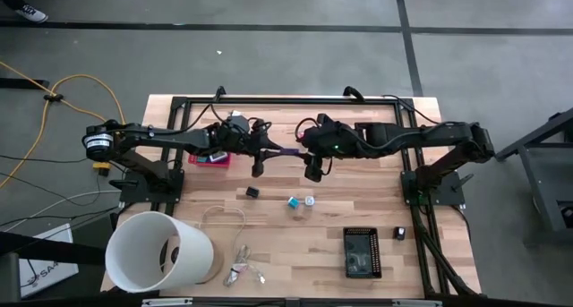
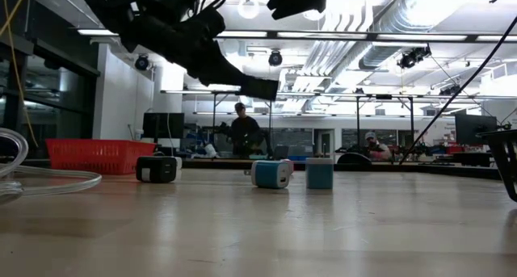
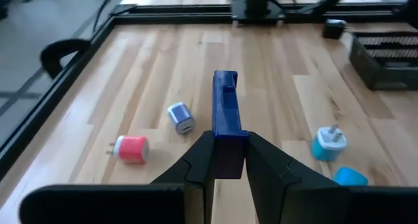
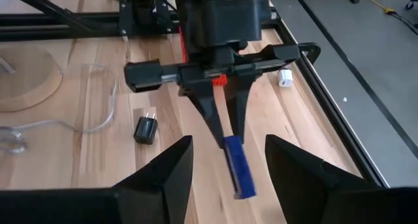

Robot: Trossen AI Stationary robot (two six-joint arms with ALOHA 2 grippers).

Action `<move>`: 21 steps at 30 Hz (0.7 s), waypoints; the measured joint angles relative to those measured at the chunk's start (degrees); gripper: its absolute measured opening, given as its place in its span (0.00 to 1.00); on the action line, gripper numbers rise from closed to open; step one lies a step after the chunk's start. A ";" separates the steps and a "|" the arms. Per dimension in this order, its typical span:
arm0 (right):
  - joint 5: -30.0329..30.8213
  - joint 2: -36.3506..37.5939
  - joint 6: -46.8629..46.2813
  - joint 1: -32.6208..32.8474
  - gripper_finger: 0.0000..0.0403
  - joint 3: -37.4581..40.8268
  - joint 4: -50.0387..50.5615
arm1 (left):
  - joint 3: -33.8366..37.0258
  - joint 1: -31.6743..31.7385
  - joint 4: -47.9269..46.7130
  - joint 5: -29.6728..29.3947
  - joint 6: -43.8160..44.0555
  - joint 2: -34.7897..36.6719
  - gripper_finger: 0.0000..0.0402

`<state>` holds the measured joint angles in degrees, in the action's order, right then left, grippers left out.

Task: Pick & Place Office items
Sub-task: Put the purple digital clock into the red bin

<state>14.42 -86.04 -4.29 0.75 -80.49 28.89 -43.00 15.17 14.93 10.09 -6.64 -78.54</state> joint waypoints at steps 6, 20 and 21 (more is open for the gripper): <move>-0.01 0.00 0.00 0.00 0.44 0.00 -0.12 | 0.00 0.05 -4.02 -4.31 1.89 2.50 0.15; -0.01 0.00 -0.02 0.00 0.44 0.00 -0.90 | -0.02 -0.85 -24.74 -17.18 8.52 14.77 0.15; -0.01 0.00 0.00 0.00 0.44 0.00 -0.93 | -0.02 -0.85 -26.49 -18.22 9.51 15.63 0.15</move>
<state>14.41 -86.04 -4.30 0.75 -80.49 27.97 -43.03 14.33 -11.56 -8.13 2.87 -62.91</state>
